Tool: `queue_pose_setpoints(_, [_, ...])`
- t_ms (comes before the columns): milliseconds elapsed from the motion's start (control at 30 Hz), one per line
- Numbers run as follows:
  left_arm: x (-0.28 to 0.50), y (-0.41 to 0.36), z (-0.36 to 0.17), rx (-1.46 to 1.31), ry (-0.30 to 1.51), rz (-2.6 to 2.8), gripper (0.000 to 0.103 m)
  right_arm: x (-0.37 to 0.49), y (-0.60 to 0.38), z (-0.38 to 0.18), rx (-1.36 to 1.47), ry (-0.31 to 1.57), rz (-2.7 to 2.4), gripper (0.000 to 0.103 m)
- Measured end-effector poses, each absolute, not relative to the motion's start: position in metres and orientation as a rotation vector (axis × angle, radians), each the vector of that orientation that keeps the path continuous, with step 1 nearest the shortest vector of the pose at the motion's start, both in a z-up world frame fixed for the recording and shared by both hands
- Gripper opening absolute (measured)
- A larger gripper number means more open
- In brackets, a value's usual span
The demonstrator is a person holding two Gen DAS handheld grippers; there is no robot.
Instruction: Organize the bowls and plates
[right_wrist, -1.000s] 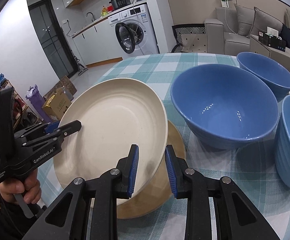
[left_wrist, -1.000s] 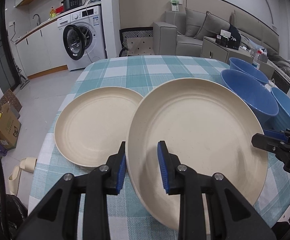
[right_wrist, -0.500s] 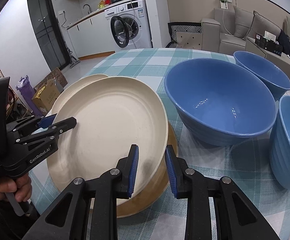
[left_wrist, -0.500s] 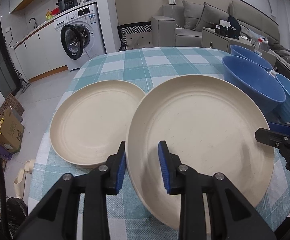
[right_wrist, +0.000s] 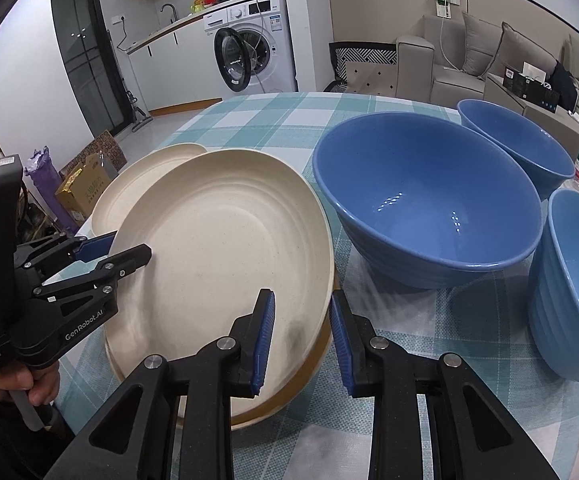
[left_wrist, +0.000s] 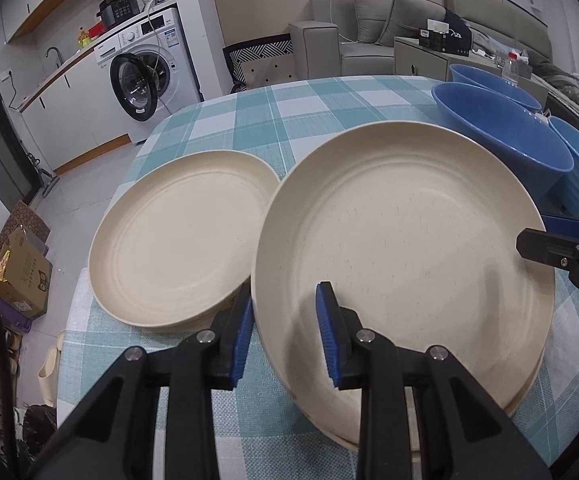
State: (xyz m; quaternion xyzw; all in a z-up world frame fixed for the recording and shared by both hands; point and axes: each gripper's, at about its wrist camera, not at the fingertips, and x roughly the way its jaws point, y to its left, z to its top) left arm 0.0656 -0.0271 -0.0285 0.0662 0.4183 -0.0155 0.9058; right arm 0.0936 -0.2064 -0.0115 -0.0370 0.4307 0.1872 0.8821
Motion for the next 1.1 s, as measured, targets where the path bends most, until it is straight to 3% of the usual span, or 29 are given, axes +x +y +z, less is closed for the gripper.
queue_pose_setpoints(200, [0.066,-0.027,-0.03,0.152,0.878,-0.04,0.029,0.094,-0.205,-0.015,-0.106,0.91,0.385,0.029])
queue_pose_setpoints(300, [0.066,-0.03,-0.032,0.163,0.885,-0.052,0.031,0.094,-0.202,-0.017,-0.119,0.915,0.386,0.036])
queue_pose_setpoints(600, [0.066,-0.032,-0.034,0.198,0.906,-0.065,0.034,0.092,-0.194,-0.02,-0.204,0.907,0.376,0.041])
queue_pose_setpoints(1000, [0.066,-0.036,-0.037,0.226,0.921,-0.087,0.045,0.089,-0.194,-0.021,-0.221,0.905,0.401,0.048])
queue_pose_setpoints(1100, [0.066,-0.033,-0.035,0.202,0.923,-0.096,0.054,0.088,-0.195,-0.02,-0.213,0.905,0.412,0.051])
